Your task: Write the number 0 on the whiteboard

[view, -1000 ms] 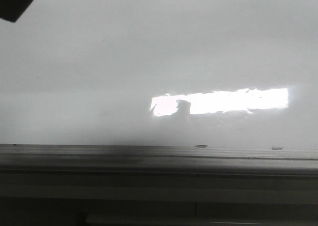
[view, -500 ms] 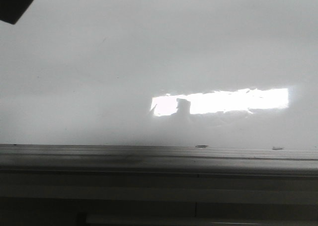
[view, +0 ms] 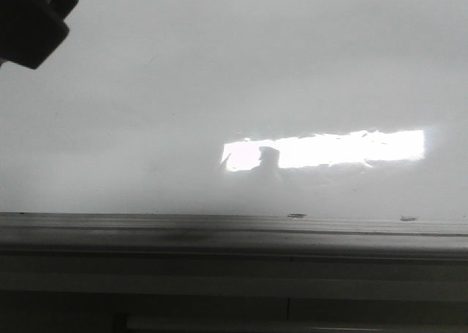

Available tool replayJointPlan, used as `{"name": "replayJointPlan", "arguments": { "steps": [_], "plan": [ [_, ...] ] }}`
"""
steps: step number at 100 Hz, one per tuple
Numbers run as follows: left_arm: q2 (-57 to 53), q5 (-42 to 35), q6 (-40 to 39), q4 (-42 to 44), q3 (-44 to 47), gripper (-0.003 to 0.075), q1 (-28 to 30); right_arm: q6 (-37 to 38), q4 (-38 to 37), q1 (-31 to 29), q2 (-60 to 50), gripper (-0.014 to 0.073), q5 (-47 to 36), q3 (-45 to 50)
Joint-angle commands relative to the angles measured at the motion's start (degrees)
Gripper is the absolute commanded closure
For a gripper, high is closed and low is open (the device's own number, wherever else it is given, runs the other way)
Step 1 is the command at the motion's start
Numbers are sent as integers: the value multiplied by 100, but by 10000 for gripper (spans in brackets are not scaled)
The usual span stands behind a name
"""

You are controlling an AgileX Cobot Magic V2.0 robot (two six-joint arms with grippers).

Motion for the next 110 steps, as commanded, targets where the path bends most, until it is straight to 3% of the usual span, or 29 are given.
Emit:
{"name": "replayJointPlan", "arguments": {
  "steps": [1,16,27,34,46,55,76,90,110],
  "plan": [
    [-22,-413,-25,71,-193,739,-19,-56,380,21,-132,522,29,-195],
    [-22,-440,-25,71,-193,739,-19,-56,380,21,-132,671,136,-195],
    [-36,-606,-266,71,-193,712,-19,-56,380,21,-141,669,146,-195],
    [-114,-697,-468,61,-193,621,-19,-56,207,-19,-226,659,131,-182],
    [-375,-731,-882,27,-193,373,-19,200,-197,-244,-540,640,85,-130],
    [-669,-715,-1045,27,-193,294,-19,572,-527,-568,-930,640,-33,85],
    [-1567,-899,-1965,314,7,383,103,1476,-1269,-1507,-2078,640,-251,976],
    [-2209,-1316,-3588,1287,616,515,416,1804,-1446,-1945,-2724,639,-714,1422],
    [-2606,-2062,-4442,1667,1404,716,930,1804,-1834,-2194,-2514,639,-1150,1500]
  ]
}}
